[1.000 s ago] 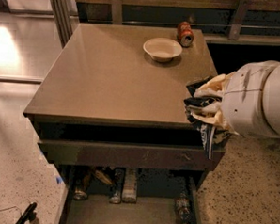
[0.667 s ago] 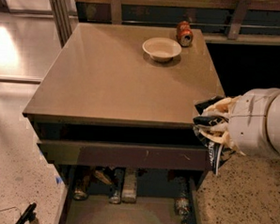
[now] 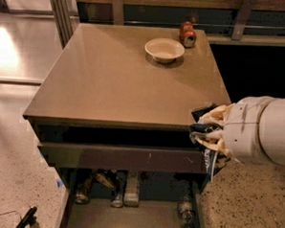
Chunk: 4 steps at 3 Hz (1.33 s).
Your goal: Place blue chip bag into middle drawer
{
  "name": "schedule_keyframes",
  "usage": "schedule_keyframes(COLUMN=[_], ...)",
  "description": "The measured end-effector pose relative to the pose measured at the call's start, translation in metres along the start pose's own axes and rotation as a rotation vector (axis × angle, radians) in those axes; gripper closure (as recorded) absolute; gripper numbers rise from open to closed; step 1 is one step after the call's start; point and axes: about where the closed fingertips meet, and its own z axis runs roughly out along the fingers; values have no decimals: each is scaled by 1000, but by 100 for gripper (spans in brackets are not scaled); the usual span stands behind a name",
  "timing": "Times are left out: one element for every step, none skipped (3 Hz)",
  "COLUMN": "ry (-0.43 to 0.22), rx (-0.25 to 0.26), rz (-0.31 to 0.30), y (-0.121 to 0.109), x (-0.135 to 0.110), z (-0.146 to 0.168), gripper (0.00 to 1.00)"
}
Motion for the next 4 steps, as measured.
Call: schedule_keyframes(ry=[-8, -12, -11, -20], rx=[-53, -144, -202, -212], rz=[-4, -8, -8, -4], y=[31, 79, 108, 112], x=[-1, 3, 7, 4], z=[17, 42, 56, 62], gripper=[100, 100, 100, 100])
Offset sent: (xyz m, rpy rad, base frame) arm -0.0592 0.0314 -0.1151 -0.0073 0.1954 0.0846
